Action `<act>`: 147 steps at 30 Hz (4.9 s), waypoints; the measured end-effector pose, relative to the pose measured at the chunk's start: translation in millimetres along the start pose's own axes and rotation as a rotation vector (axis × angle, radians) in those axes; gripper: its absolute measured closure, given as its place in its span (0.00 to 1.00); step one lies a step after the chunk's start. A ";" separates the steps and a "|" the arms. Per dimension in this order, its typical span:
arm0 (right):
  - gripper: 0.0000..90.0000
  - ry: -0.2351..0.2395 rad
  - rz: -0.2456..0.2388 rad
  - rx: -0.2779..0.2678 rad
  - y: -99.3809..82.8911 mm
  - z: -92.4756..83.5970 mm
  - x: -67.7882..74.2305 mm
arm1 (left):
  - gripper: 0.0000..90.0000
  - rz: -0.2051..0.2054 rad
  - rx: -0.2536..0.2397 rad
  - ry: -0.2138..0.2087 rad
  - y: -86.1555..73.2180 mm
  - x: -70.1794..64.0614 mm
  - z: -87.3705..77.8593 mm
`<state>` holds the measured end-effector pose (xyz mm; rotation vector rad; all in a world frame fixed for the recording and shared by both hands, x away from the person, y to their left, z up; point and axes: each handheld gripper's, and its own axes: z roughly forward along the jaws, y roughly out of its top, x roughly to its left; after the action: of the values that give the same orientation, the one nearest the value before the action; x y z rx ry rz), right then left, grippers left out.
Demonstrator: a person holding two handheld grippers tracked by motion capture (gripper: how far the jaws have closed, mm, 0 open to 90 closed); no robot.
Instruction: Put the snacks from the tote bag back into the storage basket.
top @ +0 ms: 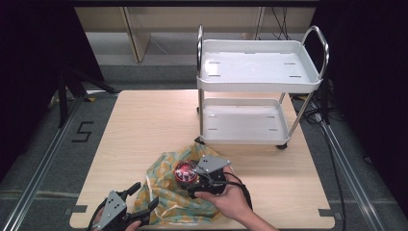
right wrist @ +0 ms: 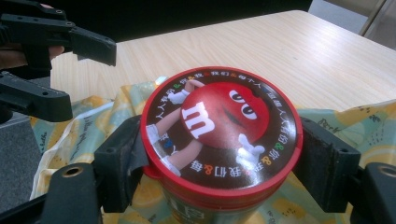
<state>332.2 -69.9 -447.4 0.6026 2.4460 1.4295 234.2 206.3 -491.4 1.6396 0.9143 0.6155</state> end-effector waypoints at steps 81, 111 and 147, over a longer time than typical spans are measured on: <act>0.29 -0.060 -0.001 -0.041 15.9 -22.1 -18.3 | 0.24 -0.015 -0.007 0.005 -0.3 -0.5 0.0; 0.29 -0.092 0.016 -0.046 20.6 -32.1 -26.6 | 0.24 -0.014 -0.014 0.001 -0.5 0.1 0.4; 0.29 -0.122 0.020 -0.068 24.6 -39.0 -34.1 | 0.24 -0.011 -0.015 -0.001 -0.4 0.0 0.1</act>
<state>352.1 -105.2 -406.7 0.6797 2.2941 1.4327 234.3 206.4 -491.8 1.6202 0.9157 0.6127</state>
